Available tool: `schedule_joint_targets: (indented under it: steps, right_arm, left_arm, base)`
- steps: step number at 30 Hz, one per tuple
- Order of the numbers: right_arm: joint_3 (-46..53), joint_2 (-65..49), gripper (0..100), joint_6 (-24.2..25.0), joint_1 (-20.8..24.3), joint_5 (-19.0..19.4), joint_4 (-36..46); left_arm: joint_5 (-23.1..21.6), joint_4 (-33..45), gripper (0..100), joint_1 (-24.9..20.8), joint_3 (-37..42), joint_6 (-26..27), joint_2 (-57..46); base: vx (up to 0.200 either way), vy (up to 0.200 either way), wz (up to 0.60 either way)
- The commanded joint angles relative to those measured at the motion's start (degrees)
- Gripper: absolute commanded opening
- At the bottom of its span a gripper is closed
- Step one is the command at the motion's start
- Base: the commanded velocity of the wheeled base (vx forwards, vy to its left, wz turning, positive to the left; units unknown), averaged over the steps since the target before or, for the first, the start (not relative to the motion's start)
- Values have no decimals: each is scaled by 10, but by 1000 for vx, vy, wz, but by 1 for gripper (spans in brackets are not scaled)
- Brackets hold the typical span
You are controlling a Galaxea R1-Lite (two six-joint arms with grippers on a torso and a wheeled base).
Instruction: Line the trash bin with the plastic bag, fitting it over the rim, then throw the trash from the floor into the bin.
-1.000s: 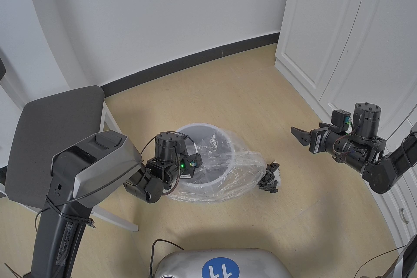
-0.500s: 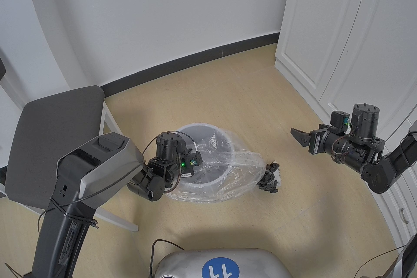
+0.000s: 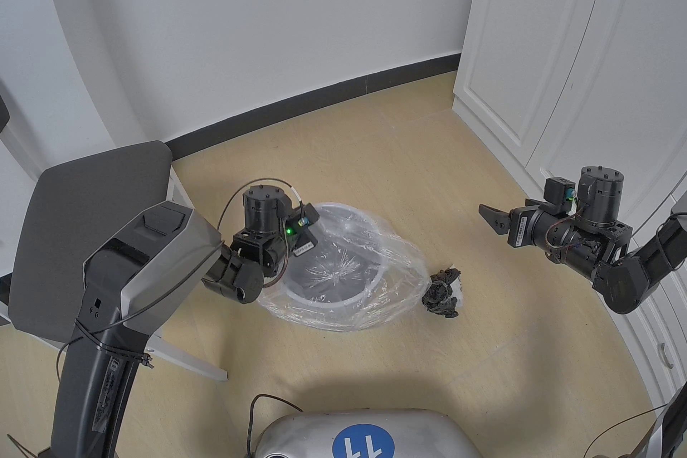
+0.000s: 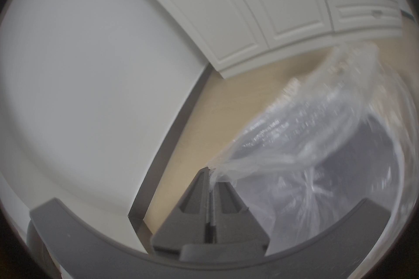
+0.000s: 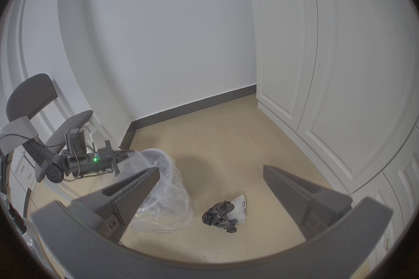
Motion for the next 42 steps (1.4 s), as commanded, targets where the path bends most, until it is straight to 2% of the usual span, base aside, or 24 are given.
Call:
schedule_joint_targets:
  steps: [1,10,33,34,42]
  right_arm:
    - [-1,2,100,1,-2,0,0]
    - [-1,1,100,1,-4,1,0]
    - [-1,0,100,0,-8,0,-1]
    - [-1,-1,100,0,-8,0,-1]
    - [2,-1,100,3,-8,3,-14]
  left_arm:
    - [3,9,0,8,-89,-57,21]
    - [12,61,0,12,-256,-68,101]
    - [14,68,0,12,-256,-98,113]
    - [14,67,100,12,-256,-98,113]
    - [15,63,100,12,-256,-109,105]
  base:
    - [0,0,0]
    - [0,0,0]
    - [0,0,0]
    - [0,0,0]
    - [0,0,0]
